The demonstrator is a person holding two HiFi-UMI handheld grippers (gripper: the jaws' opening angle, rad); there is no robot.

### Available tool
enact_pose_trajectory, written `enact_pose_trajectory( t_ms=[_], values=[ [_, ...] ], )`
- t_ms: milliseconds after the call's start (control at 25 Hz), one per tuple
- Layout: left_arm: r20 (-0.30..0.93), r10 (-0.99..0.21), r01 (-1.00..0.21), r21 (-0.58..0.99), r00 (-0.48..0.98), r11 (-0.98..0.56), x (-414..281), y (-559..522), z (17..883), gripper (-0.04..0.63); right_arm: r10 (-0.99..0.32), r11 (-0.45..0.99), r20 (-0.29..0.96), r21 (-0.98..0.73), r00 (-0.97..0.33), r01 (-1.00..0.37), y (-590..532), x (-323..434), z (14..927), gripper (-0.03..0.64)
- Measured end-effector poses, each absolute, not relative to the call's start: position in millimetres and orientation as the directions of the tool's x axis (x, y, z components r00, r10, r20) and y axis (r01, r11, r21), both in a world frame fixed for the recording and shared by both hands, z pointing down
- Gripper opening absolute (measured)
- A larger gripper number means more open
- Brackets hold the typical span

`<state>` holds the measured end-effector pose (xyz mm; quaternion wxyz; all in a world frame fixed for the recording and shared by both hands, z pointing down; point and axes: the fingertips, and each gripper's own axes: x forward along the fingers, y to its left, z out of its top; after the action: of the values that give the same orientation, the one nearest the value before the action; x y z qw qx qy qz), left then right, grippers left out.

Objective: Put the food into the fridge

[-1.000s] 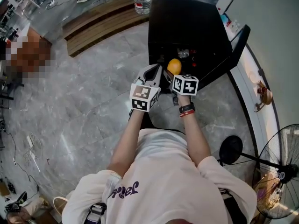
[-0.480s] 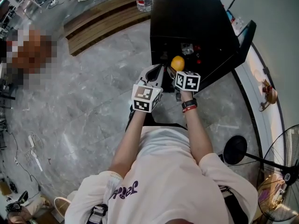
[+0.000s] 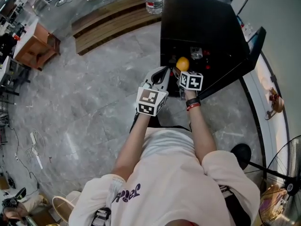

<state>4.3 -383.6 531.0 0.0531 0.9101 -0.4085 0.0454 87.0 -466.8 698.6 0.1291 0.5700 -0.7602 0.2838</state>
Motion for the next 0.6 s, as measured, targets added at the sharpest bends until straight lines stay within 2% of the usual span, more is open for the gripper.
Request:
enact_pose_trajectory(
  t_ms=[600],
  values=[
    [0.131,-0.746,-0.757,0.086,0.653,-0.648,-5.2,-399.7,542.7,0.017,-0.807,0.246,0.508,-0.171,-0.299,-0.954,-533.0,87.7,737.1,0.342]
  ],
)
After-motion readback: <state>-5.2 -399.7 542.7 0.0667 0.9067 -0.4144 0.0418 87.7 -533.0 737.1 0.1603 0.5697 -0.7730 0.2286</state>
